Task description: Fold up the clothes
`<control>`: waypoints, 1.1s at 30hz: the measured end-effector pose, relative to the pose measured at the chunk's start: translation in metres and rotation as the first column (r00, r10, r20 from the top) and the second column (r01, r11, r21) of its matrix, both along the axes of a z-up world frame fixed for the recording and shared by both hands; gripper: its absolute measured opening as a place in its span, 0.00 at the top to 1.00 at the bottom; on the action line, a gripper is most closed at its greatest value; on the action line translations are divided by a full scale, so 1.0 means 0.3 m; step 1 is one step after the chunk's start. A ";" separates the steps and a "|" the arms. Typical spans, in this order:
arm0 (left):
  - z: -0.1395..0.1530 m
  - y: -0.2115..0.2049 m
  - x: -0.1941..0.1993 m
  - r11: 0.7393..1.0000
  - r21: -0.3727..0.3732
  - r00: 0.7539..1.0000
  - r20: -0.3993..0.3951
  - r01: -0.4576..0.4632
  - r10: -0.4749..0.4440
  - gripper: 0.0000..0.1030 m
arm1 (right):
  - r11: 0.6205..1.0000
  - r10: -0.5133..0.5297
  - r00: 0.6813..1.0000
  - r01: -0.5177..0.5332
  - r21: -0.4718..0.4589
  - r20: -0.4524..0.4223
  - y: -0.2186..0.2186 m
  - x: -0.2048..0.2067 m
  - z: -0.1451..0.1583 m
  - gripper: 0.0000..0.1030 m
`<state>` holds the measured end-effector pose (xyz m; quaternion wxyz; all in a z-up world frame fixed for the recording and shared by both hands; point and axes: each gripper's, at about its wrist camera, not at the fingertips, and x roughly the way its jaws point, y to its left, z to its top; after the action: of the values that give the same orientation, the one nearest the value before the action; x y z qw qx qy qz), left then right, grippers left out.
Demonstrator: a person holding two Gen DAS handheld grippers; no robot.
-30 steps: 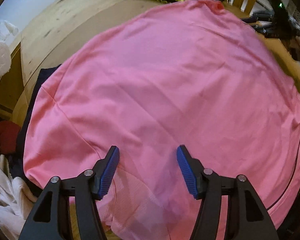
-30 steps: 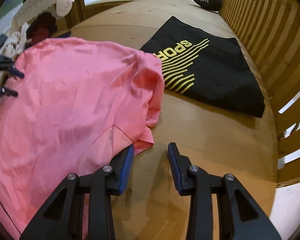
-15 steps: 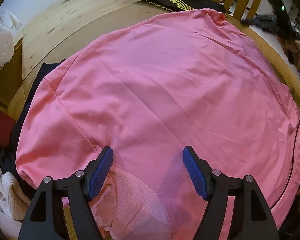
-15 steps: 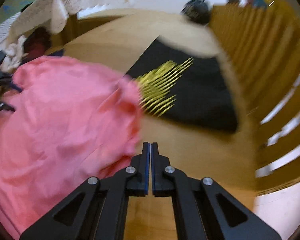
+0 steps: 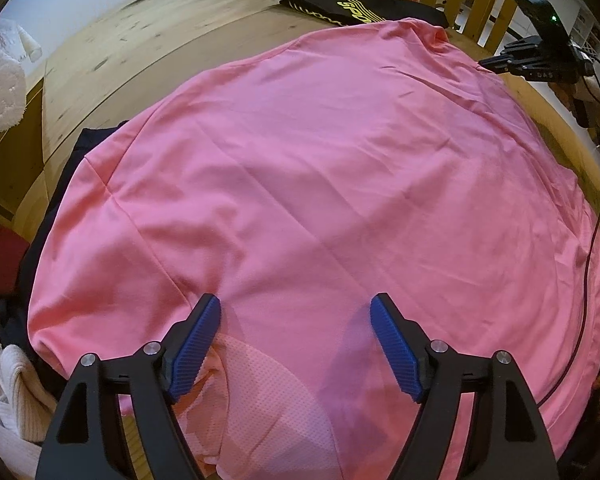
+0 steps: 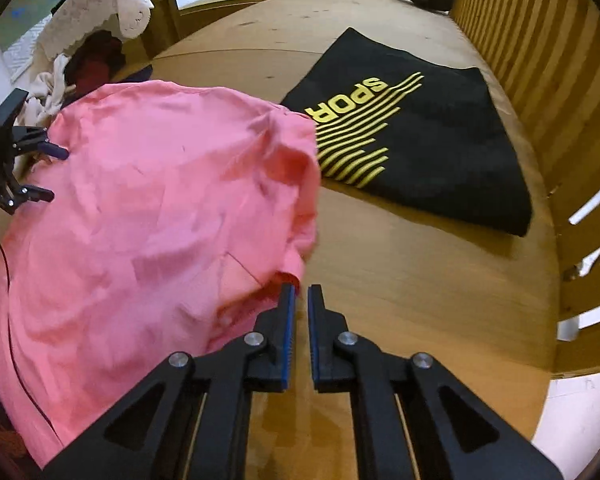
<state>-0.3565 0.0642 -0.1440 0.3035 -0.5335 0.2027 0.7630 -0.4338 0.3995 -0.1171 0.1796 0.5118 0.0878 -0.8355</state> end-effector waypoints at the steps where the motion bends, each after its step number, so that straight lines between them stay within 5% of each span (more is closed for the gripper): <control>1: -0.005 0.002 -0.002 1.000 0.000 1.000 0.001 0.001 -0.001 0.27 | 1.000 0.004 1.000 -0.004 0.004 0.001 -0.003 -0.005 -0.002 0.92; 8: -0.028 0.003 0.004 1.000 0.005 1.000 -0.002 0.008 -0.008 0.24 | 1.000 0.019 1.000 -0.019 -0.012 0.015 -0.012 -0.034 -0.031 0.86; 12: -0.048 0.004 0.000 1.000 0.005 1.000 -0.001 0.010 -0.010 0.24 | 0.999 0.012 1.000 -0.011 -0.047 0.025 -0.005 -0.037 -0.031 0.99; 17: -0.055 -0.002 -0.028 1.000 0.010 1.000 -0.002 0.015 -0.015 0.23 | 0.991 -0.011 1.000 0.013 0.136 -0.021 0.009 -0.021 0.005 0.99; 23: -0.074 -0.038 -0.064 1.000 0.014 1.000 -0.006 0.021 -0.021 0.18 | 0.946 -0.154 0.960 0.211 0.247 -0.232 0.115 -0.023 0.163 0.98; 26: -0.086 -0.035 -0.070 1.000 0.010 1.000 -0.003 0.021 -0.021 0.18 | 0.929 -0.178 0.982 0.190 0.317 -0.069 0.118 -0.041 0.106 0.75; 29: -0.091 -0.031 -0.074 1.000 0.006 1.000 0.000 0.023 -0.023 0.18 | 0.887 -0.224 0.970 0.244 0.391 -0.097 0.128 -0.027 0.072 0.75; 33: -0.102 -0.021 -0.098 1.000 0.008 1.000 -0.002 0.021 -0.021 0.17 | 0.982 -0.187 0.982 0.187 0.009 0.002 0.145 0.036 0.091 0.75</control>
<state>-0.3858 0.0579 -0.1746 0.3135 -0.5293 0.2056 0.7612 -0.4230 0.4429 -0.0898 0.0980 0.5199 0.0426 -0.8475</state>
